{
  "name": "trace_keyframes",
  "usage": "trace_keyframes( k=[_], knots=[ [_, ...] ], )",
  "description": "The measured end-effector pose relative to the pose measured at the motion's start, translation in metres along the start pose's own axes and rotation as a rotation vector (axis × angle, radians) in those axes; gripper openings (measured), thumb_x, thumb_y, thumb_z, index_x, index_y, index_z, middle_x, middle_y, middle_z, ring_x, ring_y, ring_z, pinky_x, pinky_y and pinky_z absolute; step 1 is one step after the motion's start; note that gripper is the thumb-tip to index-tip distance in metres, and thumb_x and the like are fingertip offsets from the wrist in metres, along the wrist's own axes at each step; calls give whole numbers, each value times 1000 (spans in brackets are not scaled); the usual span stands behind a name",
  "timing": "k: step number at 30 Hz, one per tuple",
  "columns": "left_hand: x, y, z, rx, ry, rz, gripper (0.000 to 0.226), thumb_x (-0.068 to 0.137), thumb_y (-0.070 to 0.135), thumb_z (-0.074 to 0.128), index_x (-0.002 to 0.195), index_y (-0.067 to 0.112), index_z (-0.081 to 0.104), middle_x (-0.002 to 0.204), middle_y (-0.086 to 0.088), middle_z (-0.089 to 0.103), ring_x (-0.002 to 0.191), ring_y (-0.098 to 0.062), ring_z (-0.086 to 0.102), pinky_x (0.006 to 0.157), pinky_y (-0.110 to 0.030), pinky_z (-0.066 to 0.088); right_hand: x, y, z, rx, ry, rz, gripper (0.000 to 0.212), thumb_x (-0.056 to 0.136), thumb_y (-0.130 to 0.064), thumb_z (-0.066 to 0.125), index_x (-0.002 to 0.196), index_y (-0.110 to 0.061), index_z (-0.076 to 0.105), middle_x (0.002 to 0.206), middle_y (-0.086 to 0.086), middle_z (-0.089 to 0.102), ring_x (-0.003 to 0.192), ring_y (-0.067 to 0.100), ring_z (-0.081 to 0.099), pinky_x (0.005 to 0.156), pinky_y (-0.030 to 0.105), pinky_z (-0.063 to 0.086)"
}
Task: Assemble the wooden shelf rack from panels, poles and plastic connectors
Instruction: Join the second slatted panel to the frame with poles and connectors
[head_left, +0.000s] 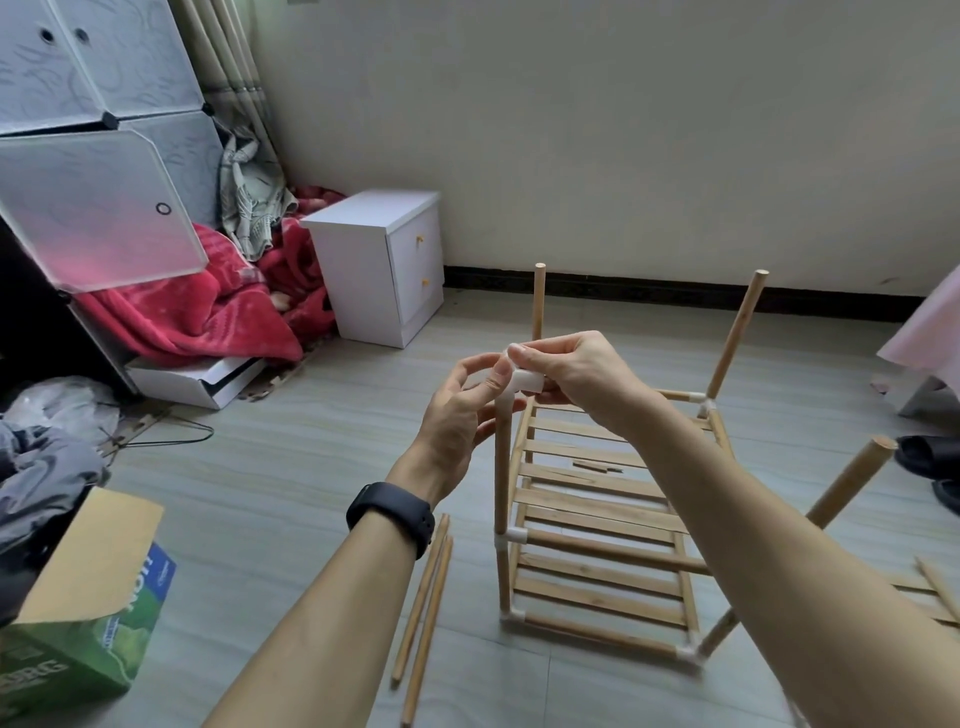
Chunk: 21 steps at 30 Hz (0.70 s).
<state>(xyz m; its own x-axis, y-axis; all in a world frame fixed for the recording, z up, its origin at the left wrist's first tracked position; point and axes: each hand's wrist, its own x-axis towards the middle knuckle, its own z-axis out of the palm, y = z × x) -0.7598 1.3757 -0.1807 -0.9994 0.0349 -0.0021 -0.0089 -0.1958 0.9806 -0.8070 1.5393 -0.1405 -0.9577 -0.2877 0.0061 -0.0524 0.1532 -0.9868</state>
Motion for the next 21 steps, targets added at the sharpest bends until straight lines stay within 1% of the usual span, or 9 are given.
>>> trace_keyframes(
  k=[5,7,9,12,16,18,19,20,21],
  knots=[
    [0,2,-5,0,-19,-8,55,83,50,72,128,24,57,106,-8,76,101,-27,73,89,-36,53,2,3,4,-9,18,-4,25,89,-37,75,99,-14,79,92,10,77,85,26,74,77,36,63],
    [-1,1,-7,28,-23,-33,54,84,54,68,128,24,58,108,-6,76,101,-25,73,90,-37,52,3,5,4,-61,41,0,25,95,-39,68,98,-15,77,90,10,75,74,18,72,69,29,61],
    [-2,0,-13,64,-7,-83,52,90,60,59,127,25,62,111,-4,75,104,-23,72,90,-38,51,4,10,3,-114,100,15,29,103,-38,57,103,-15,74,93,10,71,66,11,69,63,23,57],
    [-4,-3,-31,68,65,-142,47,95,59,50,124,26,66,111,0,76,106,-21,71,91,-41,51,2,23,1,-119,154,82,30,107,-33,47,110,-11,68,92,9,71,65,12,66,58,21,52],
    [-12,-8,-68,125,172,-181,39,97,54,51,119,26,66,105,3,77,102,-21,72,91,-41,53,-5,53,12,-337,53,122,22,103,-30,56,116,-14,65,95,3,72,74,12,69,57,17,48],
    [-22,-26,-93,214,218,-226,34,97,51,55,117,26,66,103,4,77,101,-21,71,88,-39,52,-11,73,27,-502,-10,107,24,102,-31,58,120,-16,64,102,0,70,84,8,67,61,15,47],
    [-29,-40,-107,268,247,-261,31,97,49,56,115,25,65,104,2,76,99,-20,70,84,-37,51,-14,85,35,-594,-41,100,27,101,-31,60,124,-17,62,108,-1,69,91,7,66,67,16,49],
    [-38,-59,-124,327,280,-308,28,97,46,58,113,24,64,105,0,75,97,-20,68,78,-34,49,-17,97,42,-692,-72,107,34,99,-31,63,130,-18,60,118,0,67,101,9,64,77,21,53],
    [-50,-81,-140,397,313,-369,25,97,43,60,111,23,63,108,-1,72,94,-18,65,74,-32,46,-20,109,49,-805,-108,131,46,96,-34,66,138,-21,55,132,3,62,116,16,60,92,31,54]
  ],
)
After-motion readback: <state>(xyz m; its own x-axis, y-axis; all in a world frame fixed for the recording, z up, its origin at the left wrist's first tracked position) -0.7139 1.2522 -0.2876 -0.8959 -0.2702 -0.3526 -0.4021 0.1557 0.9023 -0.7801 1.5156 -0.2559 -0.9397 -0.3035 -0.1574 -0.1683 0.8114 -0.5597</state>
